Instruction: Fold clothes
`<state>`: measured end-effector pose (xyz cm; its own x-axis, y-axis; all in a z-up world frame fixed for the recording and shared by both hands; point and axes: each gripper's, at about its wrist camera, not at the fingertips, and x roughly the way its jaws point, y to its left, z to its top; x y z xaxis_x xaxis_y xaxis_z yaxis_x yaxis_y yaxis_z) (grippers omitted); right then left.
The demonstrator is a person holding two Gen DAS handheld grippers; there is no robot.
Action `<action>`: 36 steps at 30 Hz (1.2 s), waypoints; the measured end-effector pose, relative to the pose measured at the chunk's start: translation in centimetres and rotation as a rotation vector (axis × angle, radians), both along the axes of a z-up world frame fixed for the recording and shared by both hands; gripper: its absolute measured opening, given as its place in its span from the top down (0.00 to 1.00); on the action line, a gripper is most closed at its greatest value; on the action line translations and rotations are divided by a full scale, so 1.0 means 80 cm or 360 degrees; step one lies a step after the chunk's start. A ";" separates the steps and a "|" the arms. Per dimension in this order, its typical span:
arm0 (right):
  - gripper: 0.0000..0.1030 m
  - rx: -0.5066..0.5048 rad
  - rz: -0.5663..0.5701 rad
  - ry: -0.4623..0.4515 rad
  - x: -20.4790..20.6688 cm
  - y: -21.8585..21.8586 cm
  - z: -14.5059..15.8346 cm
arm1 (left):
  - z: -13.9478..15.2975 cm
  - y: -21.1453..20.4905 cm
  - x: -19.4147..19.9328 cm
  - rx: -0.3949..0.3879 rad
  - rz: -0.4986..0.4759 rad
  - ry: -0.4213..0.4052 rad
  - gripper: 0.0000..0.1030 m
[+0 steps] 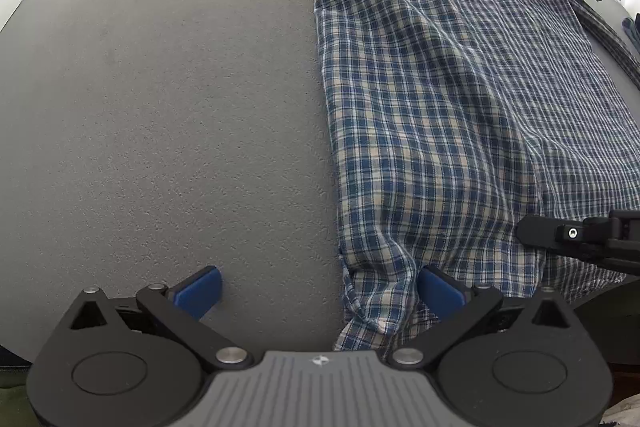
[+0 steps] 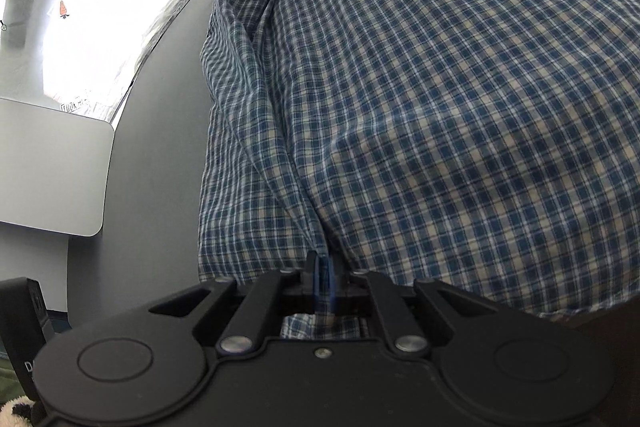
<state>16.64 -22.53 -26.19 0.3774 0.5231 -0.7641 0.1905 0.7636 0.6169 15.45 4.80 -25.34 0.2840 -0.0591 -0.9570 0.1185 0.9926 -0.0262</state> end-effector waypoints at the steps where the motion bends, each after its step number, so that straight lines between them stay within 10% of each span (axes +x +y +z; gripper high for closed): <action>1: 0.91 0.0014 0.0005 0.0011 0.005 -0.002 0.001 | 0.003 0.002 0.004 -0.0019 0.0024 -0.0003 0.00; 17: 0.74 0.0197 -0.0434 -0.0171 0.101 -0.142 0.034 | 0.056 0.012 0.115 -0.0144 0.0321 -0.0212 0.00; 30: 0.67 0.0156 -0.0879 -0.0283 0.244 -0.271 0.029 | 0.062 -0.026 0.340 -0.0082 0.0409 -0.0324 0.00; 36: 0.60 0.0042 -0.1113 -0.0296 0.306 -0.335 0.026 | 0.070 -0.036 0.440 -0.0237 0.0461 -0.0387 0.00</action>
<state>41.12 -49.31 -24.11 0.7530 0.1292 -0.6453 0.5193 0.4856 0.7032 50.63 1.94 -19.75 0.5263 -0.0765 -0.8469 -0.1453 0.9732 -0.1782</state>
